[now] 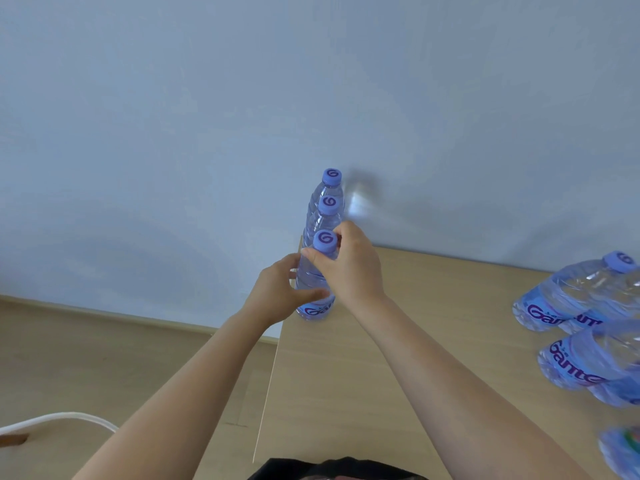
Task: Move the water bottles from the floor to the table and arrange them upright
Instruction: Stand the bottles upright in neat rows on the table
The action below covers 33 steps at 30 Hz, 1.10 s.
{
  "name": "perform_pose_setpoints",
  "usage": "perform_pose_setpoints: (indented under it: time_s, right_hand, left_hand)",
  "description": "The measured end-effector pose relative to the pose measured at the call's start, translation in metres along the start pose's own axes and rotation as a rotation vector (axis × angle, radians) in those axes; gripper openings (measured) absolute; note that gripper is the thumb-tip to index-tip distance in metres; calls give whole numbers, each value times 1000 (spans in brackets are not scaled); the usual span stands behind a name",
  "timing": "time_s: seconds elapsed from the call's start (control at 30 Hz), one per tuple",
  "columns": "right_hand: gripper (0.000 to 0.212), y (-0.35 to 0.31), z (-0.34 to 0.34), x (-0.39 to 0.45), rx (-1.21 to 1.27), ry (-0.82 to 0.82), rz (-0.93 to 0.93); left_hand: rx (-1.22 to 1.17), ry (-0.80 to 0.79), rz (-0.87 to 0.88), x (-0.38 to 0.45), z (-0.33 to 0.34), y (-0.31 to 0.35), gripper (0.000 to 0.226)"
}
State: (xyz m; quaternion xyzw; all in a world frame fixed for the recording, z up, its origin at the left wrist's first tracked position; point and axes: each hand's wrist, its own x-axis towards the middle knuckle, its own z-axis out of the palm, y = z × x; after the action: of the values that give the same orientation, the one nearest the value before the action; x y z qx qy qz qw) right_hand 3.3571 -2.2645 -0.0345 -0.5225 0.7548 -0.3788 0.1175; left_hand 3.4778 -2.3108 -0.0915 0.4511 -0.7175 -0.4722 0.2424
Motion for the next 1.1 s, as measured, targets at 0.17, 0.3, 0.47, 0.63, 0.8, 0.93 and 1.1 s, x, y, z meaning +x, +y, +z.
perform_pose_setpoints:
  time_s: [0.17,0.3,0.47,0.63,0.8,0.93,1.1]
  right_hand:
    - [43,-1,-1,5,-70,-3,3]
    - [44,-3,2,7,-144,16,17]
    - [41,-6,5,6,-177,48,52]
    - [41,-6,4,4,-184,44,53]
    - [46,-4,-1,3,-108,-19,37]
    - [47,10,-16,-3,26,-100,88]
    - [47,35,-42,-18,62,-124,154]
  left_hand:
    - [-92,-96,21,0,-5,0,41]
    - [-155,-175,27,4,-8,-4,39]
    - [-159,-252,15,7,-14,-2,40]
    - [-78,-269,-12,7,-15,2,44]
    - [143,-104,-140,-1,-12,7,42]
    - [387,-5,-236,-15,0,13,52]
    - [455,-111,-193,-25,30,26,39]
